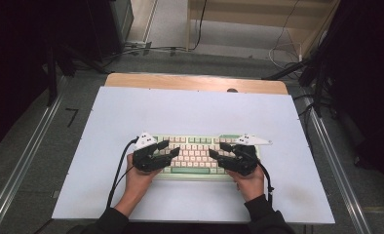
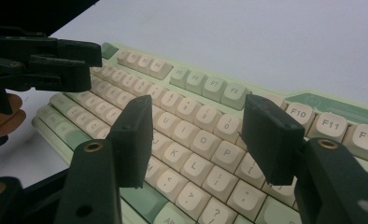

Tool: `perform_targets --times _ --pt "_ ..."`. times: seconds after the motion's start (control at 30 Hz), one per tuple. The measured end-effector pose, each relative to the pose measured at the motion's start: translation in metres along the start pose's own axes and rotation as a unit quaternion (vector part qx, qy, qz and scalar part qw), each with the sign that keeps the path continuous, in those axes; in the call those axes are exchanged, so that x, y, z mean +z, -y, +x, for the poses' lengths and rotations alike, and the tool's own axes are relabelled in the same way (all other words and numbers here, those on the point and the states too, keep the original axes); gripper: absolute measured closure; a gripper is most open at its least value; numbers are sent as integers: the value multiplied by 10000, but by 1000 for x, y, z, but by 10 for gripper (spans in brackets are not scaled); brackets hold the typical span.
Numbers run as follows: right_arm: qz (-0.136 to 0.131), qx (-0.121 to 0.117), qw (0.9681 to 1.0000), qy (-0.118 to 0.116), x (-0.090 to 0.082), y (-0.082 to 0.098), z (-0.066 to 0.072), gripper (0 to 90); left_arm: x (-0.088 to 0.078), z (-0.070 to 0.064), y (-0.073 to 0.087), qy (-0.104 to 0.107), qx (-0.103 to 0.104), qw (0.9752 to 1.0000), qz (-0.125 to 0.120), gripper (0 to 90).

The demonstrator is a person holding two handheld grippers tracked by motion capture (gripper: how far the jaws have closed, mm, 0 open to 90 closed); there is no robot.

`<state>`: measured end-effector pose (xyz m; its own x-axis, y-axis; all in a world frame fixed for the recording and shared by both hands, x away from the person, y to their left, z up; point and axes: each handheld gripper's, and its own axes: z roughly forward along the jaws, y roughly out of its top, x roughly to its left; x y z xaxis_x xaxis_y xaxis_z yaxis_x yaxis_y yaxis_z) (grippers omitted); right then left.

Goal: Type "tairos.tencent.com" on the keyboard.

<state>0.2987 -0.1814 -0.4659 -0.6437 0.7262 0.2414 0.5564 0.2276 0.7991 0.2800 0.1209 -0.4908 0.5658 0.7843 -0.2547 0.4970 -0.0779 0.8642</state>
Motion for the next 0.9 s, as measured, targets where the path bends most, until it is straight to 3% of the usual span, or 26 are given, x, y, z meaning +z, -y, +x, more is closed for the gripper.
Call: perform_targets --times 0.23,0.37,0.53,0.9 --pt "14 11 10000 2 1 1 1 417 6 -5 -2 67 62 10000 21 559" --pt "37 26 10000 11 1 1 0 419 10 -7 -4 199 66 9998 59 701" --pt "39 31 10000 18 2 1 -1 420 18 -11 -5 206 241 9992 263 887" --pt "46 9 10000 14 2 2 -1 427 31 -17 -6 168 312 9981 512 900"
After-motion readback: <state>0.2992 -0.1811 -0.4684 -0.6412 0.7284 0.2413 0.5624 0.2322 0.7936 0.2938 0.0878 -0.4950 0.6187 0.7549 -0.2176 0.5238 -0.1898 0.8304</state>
